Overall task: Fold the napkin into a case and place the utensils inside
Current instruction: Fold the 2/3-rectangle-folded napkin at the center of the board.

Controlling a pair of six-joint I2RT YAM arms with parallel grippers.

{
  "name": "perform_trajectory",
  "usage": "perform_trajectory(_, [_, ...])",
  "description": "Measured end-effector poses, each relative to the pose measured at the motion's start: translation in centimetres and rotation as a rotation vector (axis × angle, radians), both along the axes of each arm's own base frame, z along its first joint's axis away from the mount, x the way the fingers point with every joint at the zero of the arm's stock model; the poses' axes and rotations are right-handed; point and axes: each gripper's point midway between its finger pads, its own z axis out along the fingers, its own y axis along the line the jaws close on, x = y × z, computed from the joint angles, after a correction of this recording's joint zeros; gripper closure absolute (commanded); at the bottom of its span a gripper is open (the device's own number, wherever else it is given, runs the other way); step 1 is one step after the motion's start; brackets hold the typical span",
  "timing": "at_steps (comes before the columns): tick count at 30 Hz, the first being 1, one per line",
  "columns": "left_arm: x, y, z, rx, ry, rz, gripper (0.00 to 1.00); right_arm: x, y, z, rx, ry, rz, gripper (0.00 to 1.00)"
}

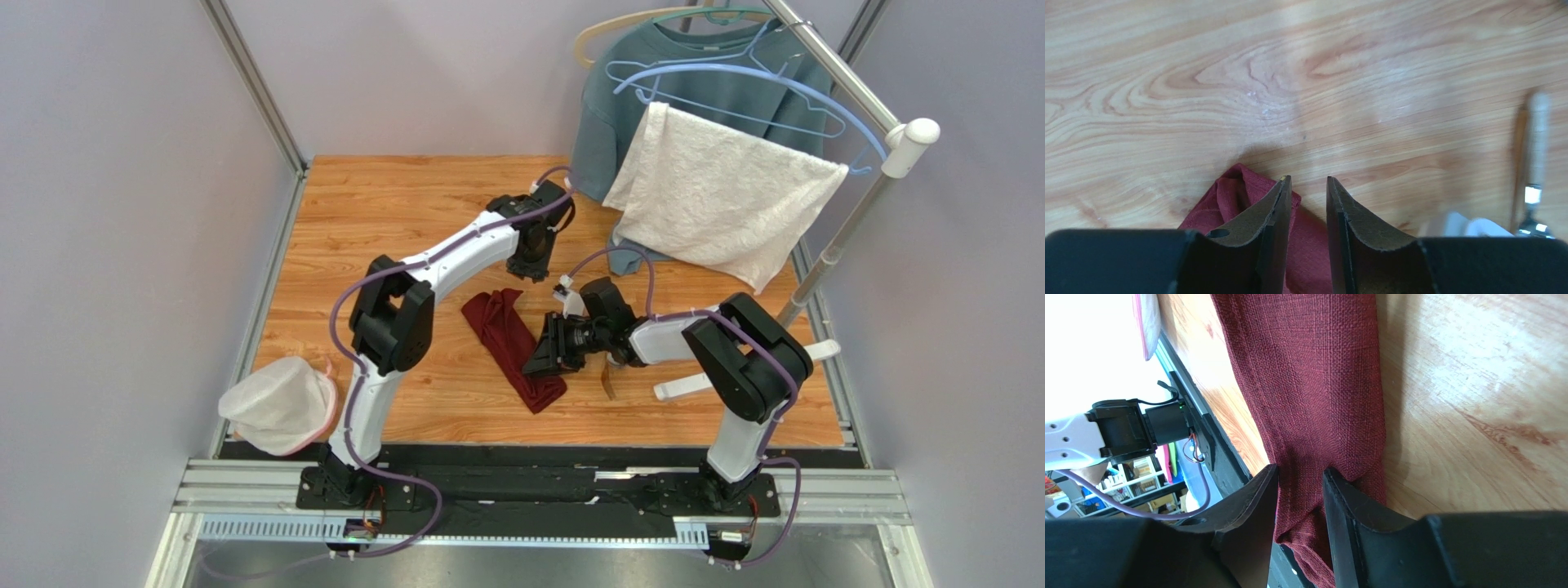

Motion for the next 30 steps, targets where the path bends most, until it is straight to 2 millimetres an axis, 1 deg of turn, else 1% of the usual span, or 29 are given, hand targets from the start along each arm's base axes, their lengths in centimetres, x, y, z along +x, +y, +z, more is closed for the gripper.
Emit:
perform_trajectory(2, [-0.7, -0.1, -0.8, 0.068, 0.015, -0.017, 0.63, -0.1, 0.0, 0.0, 0.007, 0.000, -0.001, 0.61])
perform_trajectory(4, [-1.0, 0.0, -1.1, 0.135, 0.012, -0.019, 0.61, -0.1, 0.1, 0.0, 0.013, -0.001, 0.000, 0.61])
perform_trajectory(8, [-1.5, 0.8, -0.7, 0.241, -0.021, -0.018, 0.60, -0.1, 0.2, 0.0, 0.023, 0.002, 0.003, 0.61])
perform_trajectory(13, [-2.0, 1.4, -0.5, 0.310, -0.037, -0.022, 0.60, -0.2, 0.2, -0.1, 0.029, 0.002, 0.003, 0.61])
perform_trajectory(16, [-2.2, 1.5, -1.2, 0.324, -0.017, -0.033, 0.60, -0.2, 0.2, -0.1, 0.032, 0.002, 0.001, 0.61])
perform_trajectory(20, [-2.5, 1.5, -2.8, 0.340, 0.020, -0.053, 0.61, -0.2, 0.2, -0.1, 0.033, 0.006, 0.000, 0.61])
perform_trajectory(21, [-2.5, 1.5, -3.1, 0.346, 0.025, -0.055, 0.62, -0.2, 0.2, -0.1, 0.034, 0.005, 0.000, 0.61])
perform_trajectory(23, [-2.6, 1.7, -3.6, 0.364, 0.034, -0.059, 0.71, -0.2, 0.2, -0.1, 0.035, 0.003, 0.000, 0.61])
perform_trajectory(24, [-2.6, 1.9, -3.7, 0.373, 0.034, -0.058, 0.79, -0.2, 0.2, -0.1, 0.036, 0.003, 0.000, 0.61])
perform_trajectory(25, [-2.5, 2.1, -3.8, 0.385, 0.033, -0.056, 0.96, -0.2, 0.2, -0.1, 0.036, 0.002, 0.000, 0.61])
perform_trajectory(26, [-2.4, 2.3, -3.9, 0.392, 0.032, -0.048, 1.00, -0.2, 0.2, -0.1, 0.036, 0.002, -0.001, 0.62])
perform_trajectory(30, [-1.9, 3.1, -3.5, 0.395, 0.023, -0.011, 1.00, -0.2, 0.2, -0.2, 0.038, 0.004, -0.005, 0.62])
